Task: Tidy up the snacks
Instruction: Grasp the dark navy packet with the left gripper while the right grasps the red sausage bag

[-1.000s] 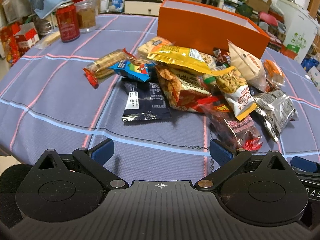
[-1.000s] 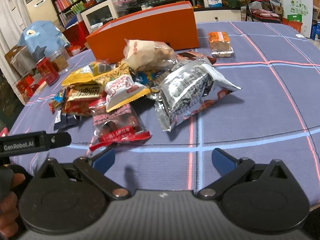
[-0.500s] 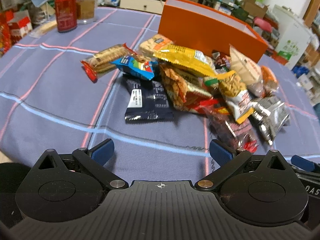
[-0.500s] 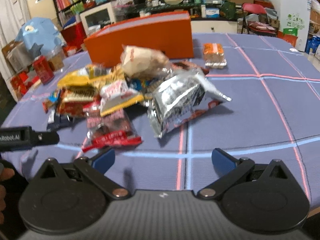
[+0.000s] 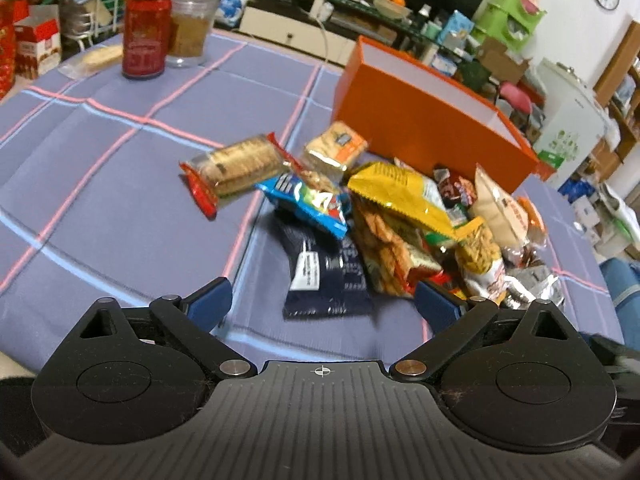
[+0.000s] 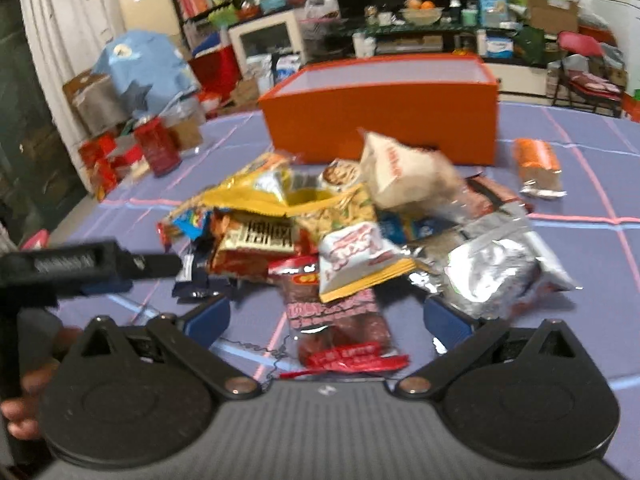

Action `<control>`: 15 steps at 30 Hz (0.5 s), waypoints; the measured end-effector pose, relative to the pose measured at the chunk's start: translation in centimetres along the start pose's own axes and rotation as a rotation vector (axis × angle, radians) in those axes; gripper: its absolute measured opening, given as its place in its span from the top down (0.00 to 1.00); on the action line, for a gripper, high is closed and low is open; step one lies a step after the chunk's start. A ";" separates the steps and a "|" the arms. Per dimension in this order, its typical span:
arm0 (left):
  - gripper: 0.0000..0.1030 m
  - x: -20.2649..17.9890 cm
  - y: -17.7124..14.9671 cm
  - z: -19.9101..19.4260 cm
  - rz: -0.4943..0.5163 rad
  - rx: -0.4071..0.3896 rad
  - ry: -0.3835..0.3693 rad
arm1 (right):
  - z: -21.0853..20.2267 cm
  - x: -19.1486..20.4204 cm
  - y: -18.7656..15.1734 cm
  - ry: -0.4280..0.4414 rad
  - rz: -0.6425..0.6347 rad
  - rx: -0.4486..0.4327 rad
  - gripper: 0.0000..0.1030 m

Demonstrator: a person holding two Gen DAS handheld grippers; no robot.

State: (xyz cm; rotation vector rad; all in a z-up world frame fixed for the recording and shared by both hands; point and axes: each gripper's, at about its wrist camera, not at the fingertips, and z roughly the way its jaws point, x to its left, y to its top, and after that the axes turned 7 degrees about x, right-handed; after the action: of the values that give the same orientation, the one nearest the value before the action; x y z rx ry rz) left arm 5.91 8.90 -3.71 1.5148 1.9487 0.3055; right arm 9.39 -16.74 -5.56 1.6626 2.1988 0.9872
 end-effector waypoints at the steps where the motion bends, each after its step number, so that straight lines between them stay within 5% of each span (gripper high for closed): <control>1: 0.34 -0.2 0.1 0.0 0.013 -0.004 0.003 | 0.6 -0.3 0.0 0.006 0.008 0.013 0.01; 5: 0.49 -1.2 0.0 0.9 0.072 0.004 0.021 | 2.0 -1.6 -0.6 0.046 0.068 0.043 0.01; 12: 0.49 -2.9 1.4 3.3 0.140 0.030 0.090 | 1.9 -3.0 -2.6 0.119 0.048 -0.050 0.01; 15: 0.50 -3.7 1.6 4.4 0.202 0.051 0.143 | 1.9 -2.2 -2.2 0.072 -0.030 0.008 0.01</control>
State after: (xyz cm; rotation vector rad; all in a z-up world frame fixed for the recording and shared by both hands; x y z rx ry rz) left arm 10.34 5.07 -4.89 1.7706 1.9264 0.4655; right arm 9.47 -18.33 -8.81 1.6174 2.2685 1.0474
